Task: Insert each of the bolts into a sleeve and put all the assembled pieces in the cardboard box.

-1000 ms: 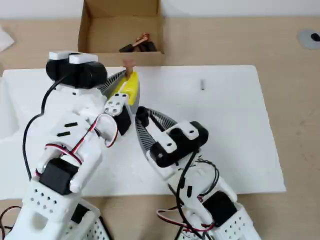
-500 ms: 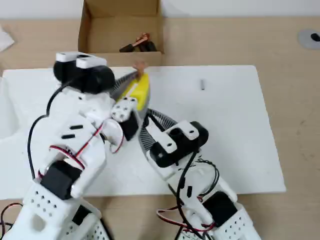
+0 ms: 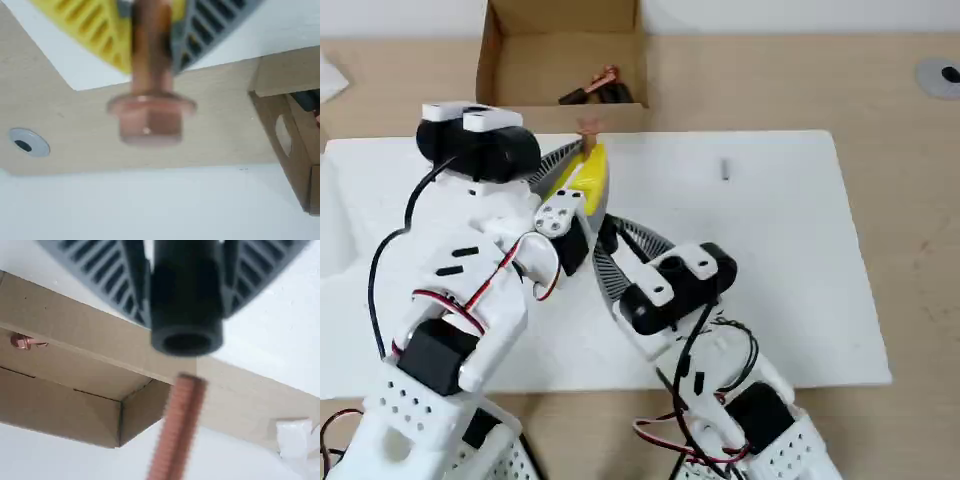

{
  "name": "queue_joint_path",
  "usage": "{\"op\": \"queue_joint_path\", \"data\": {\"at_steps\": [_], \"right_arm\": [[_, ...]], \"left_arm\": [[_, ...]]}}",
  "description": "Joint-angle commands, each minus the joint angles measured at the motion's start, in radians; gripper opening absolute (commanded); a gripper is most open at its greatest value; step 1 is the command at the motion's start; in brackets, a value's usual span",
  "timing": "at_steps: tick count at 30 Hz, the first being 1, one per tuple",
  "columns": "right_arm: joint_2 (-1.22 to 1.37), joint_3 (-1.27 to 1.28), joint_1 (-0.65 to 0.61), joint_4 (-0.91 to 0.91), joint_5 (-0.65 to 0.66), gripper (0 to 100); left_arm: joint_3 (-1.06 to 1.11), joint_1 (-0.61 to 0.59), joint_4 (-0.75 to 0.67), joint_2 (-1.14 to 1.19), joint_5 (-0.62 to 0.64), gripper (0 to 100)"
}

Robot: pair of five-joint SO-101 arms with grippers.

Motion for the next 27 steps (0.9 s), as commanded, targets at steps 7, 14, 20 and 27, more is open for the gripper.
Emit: {"op": "queue_joint_path", "data": {"at_steps": [7,14,20,27], "right_arm": [[0.005,-0.001,0.004,0.002,-0.011,0.9],[0.005,-0.001,0.005,0.002,-0.011,0.9],[0.005,-0.001,0.005,0.002,-0.011,0.9],[0.005,0.001,0.005,0.002,-0.011,0.9]], "left_arm": [[-0.023,0.035,-0.006,-0.025,0.0,0],[0.034,0.037,-0.006,-0.025,0.002,0],[0.066,0.037,0.0,-0.085,0.002,0],[0.13,0.029,0.0,-0.145,-0.003,0]]}}
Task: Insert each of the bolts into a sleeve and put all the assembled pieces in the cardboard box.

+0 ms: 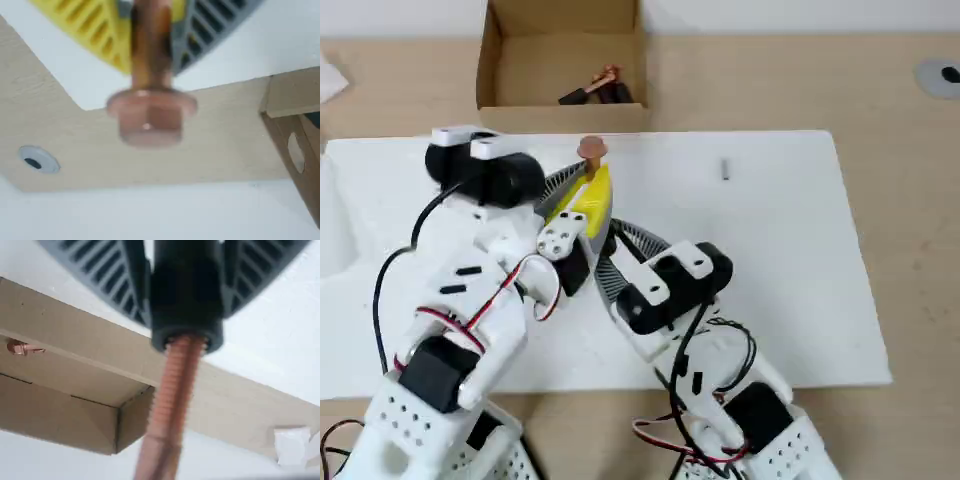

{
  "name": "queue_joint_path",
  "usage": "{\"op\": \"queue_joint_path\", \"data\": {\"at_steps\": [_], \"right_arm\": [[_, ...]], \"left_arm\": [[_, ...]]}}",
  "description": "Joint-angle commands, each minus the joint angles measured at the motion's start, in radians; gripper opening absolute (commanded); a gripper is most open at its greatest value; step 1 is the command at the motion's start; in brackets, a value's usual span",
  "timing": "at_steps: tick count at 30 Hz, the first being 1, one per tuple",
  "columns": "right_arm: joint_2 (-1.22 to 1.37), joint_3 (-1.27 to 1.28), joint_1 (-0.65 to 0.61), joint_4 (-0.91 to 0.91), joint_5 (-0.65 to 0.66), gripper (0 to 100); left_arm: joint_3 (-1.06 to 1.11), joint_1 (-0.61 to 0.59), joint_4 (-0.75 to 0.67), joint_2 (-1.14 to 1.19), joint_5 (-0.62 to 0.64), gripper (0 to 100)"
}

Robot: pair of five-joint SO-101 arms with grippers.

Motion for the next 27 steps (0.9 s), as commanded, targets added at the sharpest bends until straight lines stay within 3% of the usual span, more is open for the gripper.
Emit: {"op": "queue_joint_path", "data": {"at_steps": [1,17,27], "right_arm": [[0.004,-0.004,0.007,0.002,-0.011,0.9],[0.004,-0.004,0.007,0.002,-0.011,0.9],[0.004,-0.005,0.008,0.002,-0.009,0.9]], "left_arm": [[0.005,0.003,0.002,-0.031,-0.003,0],[0.02,0.006,0.025,-0.031,-0.008,1],[-0.048,0.006,0.201,-0.025,-0.028,8]]}}
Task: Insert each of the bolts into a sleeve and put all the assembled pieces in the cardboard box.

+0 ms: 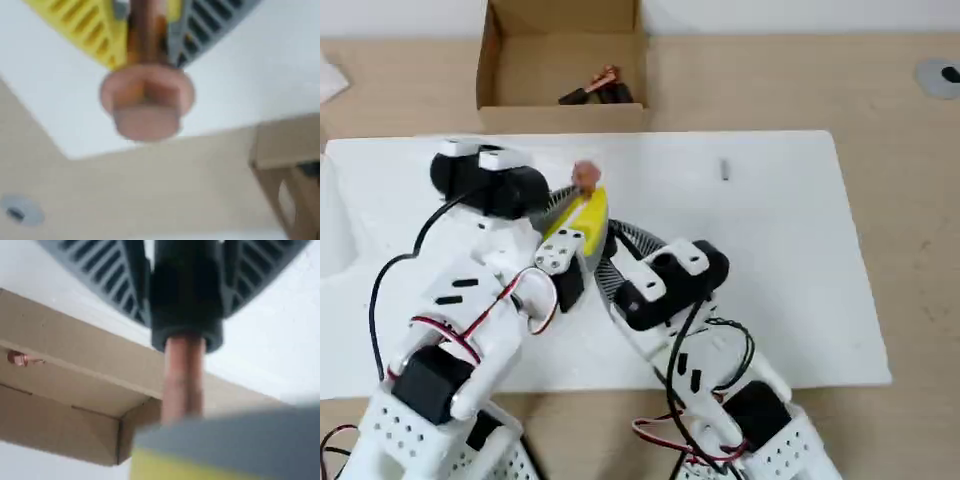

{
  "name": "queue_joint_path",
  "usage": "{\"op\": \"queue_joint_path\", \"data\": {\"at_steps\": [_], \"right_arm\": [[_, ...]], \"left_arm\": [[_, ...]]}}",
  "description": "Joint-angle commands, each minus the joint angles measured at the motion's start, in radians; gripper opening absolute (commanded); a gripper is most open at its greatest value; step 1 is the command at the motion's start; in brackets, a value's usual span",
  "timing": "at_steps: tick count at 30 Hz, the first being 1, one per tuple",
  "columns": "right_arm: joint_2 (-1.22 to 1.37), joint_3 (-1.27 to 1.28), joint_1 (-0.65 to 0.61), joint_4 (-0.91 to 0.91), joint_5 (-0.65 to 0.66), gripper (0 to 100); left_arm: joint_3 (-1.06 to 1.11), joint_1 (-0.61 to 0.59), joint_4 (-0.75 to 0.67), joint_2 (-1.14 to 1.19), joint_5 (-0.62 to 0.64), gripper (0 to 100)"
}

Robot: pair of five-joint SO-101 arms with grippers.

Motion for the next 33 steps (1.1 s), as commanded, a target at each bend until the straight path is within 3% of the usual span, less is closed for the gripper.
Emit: {"op": "queue_joint_path", "data": {"at_steps": [1,14,19,23,27,33], "right_arm": [[-0.001,-0.012,0.007,-0.005,-0.008,0.9],[-0.004,-0.018,0.007,0.028,-0.009,0.9],[-0.001,-0.019,0.008,0.029,-0.011,0.9],[0.018,-0.053,0.018,0.031,-0.034,0.9],[0.226,-0.209,0.067,0.031,-0.054,0.9],[0.751,-0.636,0.114,0.023,-0.049,0.9]], "left_arm": [[-0.057,0.005,0.046,0.005,-0.011,8],[-0.192,-0.003,0.23,0.008,-0.012,14],[-0.281,-0.006,0.331,0.01,-0.068,14],[-0.381,-0.104,0.376,0.018,-0.068,12],[-0.443,-0.227,0.377,0.091,-0.135,1],[-0.456,-0.348,0.423,0.133,-0.152,0]]}}
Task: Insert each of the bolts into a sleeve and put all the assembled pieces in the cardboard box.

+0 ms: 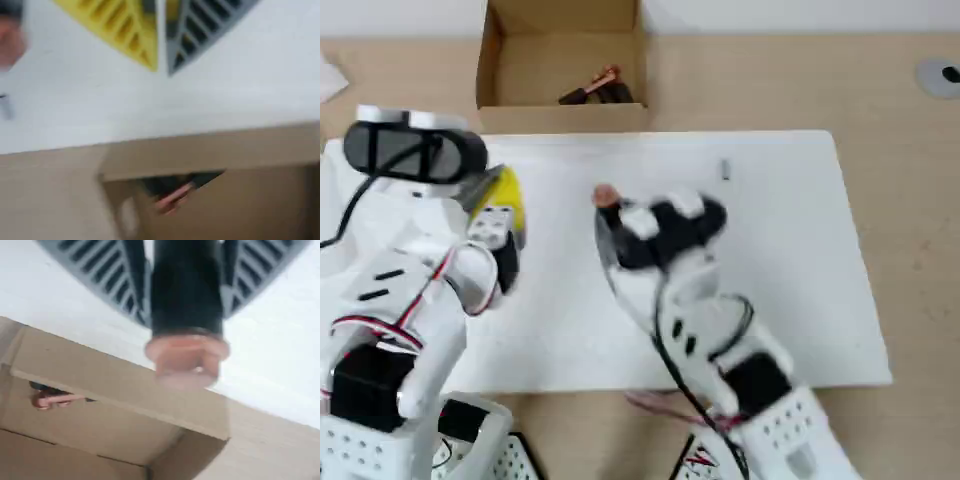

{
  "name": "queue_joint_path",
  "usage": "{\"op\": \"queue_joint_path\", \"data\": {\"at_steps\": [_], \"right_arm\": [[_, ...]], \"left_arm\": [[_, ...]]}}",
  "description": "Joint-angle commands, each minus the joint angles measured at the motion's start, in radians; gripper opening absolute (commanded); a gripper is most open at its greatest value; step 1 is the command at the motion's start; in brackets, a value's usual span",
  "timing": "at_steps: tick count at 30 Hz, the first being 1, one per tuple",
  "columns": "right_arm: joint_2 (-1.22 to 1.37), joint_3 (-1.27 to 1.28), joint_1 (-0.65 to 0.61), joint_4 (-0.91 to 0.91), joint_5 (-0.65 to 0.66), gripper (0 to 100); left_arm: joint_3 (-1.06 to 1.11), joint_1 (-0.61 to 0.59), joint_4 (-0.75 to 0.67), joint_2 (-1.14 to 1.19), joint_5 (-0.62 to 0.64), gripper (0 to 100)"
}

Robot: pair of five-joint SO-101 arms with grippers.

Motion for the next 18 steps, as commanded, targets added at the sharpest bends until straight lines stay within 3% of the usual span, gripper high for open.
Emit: {"op": "queue_joint_path", "data": {"at_steps": [1,12,18], "right_arm": [[0.315,-0.344,0.039,-0.011,-0.002,0.9],[1.141,-1.152,0.179,-0.011,-0.002,0.9],[1.652,-1.667,0.217,-0.011,0.0,0.9]], "left_arm": [[-0.06,-0.054,0.043,0.007,-0.006,0],[-0.052,-0.163,0.235,0.012,-0.181,0],[-0.005,-0.163,0.253,0.01,-0.192,0]]}}
